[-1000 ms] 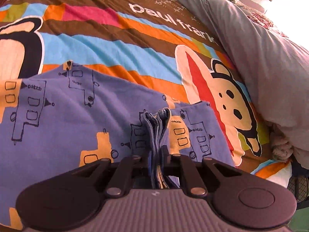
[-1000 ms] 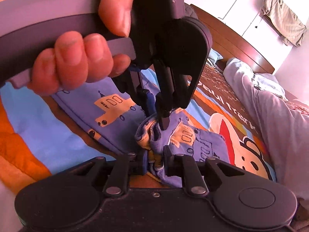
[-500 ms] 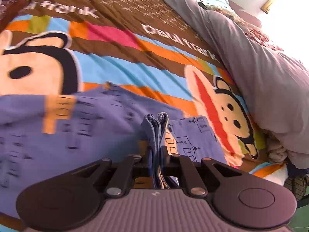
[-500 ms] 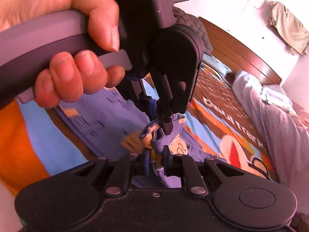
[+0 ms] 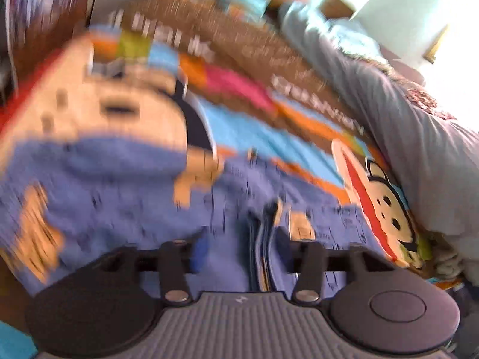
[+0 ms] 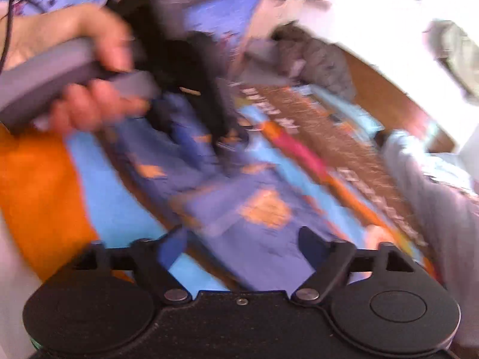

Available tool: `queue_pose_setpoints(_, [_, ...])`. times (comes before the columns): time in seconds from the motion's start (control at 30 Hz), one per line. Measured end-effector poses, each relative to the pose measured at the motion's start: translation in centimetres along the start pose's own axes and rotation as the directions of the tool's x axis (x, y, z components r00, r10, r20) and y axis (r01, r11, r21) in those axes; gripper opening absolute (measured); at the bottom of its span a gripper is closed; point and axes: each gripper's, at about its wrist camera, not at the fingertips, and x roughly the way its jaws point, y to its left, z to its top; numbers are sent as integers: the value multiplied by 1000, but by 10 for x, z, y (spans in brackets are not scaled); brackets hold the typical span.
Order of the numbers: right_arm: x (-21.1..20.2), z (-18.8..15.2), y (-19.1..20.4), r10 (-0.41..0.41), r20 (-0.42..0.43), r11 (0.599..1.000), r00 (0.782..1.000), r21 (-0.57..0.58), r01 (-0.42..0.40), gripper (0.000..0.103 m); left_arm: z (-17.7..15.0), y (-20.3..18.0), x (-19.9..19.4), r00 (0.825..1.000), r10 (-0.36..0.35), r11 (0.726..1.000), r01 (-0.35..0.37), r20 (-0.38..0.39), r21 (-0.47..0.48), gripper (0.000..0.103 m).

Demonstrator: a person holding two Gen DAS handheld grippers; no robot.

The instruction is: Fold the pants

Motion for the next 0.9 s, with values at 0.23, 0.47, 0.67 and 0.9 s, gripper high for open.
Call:
queue_pose_setpoints(0.23, [15,-31,-92,-339,-162,914,927,177,365,97,-6,-43,0,979,-169,980,154,118,128,64])
queue_pose_setpoints(0.47, [72,-34,-145,-152,-62,959,986,232,162,99,-22,-56,46,996,-86,970,81,15,228,61])
queue_pose_setpoints(0.67, [128,-43,-145,-184,-152,977,971,79,197,97,-25,-41,48,997,-77,982,77,-10,171,56])
queue_pose_setpoints(0.9, [70,-42,-175,-102,-111,935,989,329,133,96,-43,-27,0,996,57,996,-62,71,69,79])
